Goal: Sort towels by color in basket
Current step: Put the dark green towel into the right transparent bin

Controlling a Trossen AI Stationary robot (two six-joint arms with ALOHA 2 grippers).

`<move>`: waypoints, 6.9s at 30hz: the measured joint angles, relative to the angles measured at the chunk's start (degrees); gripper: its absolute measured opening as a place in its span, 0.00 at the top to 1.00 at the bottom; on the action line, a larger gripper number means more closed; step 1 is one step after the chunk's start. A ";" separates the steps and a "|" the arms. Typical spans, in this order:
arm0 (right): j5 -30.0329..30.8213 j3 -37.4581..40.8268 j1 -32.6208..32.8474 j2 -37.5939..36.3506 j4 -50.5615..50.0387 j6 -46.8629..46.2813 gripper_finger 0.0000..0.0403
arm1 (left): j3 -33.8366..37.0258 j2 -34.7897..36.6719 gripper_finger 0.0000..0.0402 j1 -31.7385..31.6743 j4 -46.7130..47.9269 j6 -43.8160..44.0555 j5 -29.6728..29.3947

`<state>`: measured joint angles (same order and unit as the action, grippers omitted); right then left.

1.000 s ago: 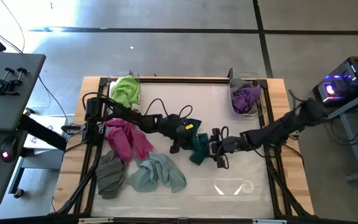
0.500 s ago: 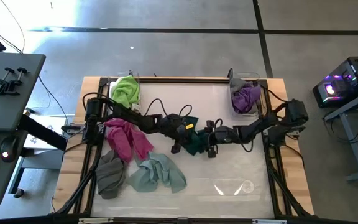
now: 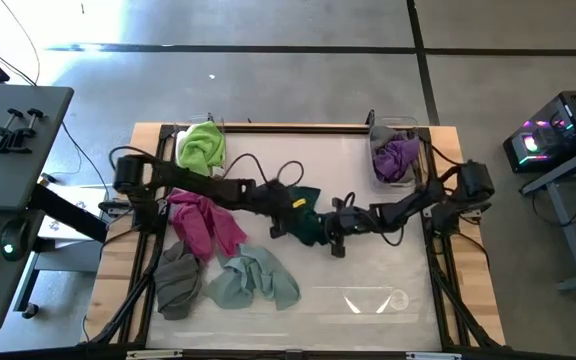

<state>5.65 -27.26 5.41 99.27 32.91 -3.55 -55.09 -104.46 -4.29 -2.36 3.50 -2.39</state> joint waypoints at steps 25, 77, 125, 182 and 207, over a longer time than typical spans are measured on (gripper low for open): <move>2.86 0.35 3.61 -0.31 11.49 0.95 0.48 | 2.01 -11.48 0.96 -0.95 -19.91 11.28 2.51; 43.75 -13.05 -6.71 -53.04 -80.53 -29.80 0.97 | 2.05 -1.32 1.00 15.15 -12.04 1.21 -18.97; 10.11 -40.05 -52.13 -29.93 -94.30 -11.05 0.59 | 2.12 -2.08 1.00 15.61 -11.98 2.39 -18.71; 15.16 -29.18 -23.39 -11.83 -74.31 -5.85 0.55 | 2.23 -2.04 1.00 15.76 -12.61 3.38 -18.17; 38.65 -29.23 -28.08 -10.67 -72.74 -12.68 0.55 | 2.23 -2.04 1.00 15.80 -12.53 3.90 -18.10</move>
<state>44.30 -56.49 -22.66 88.60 -39.82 -16.23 -52.86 -106.50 11.51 -14.90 7.40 -20.49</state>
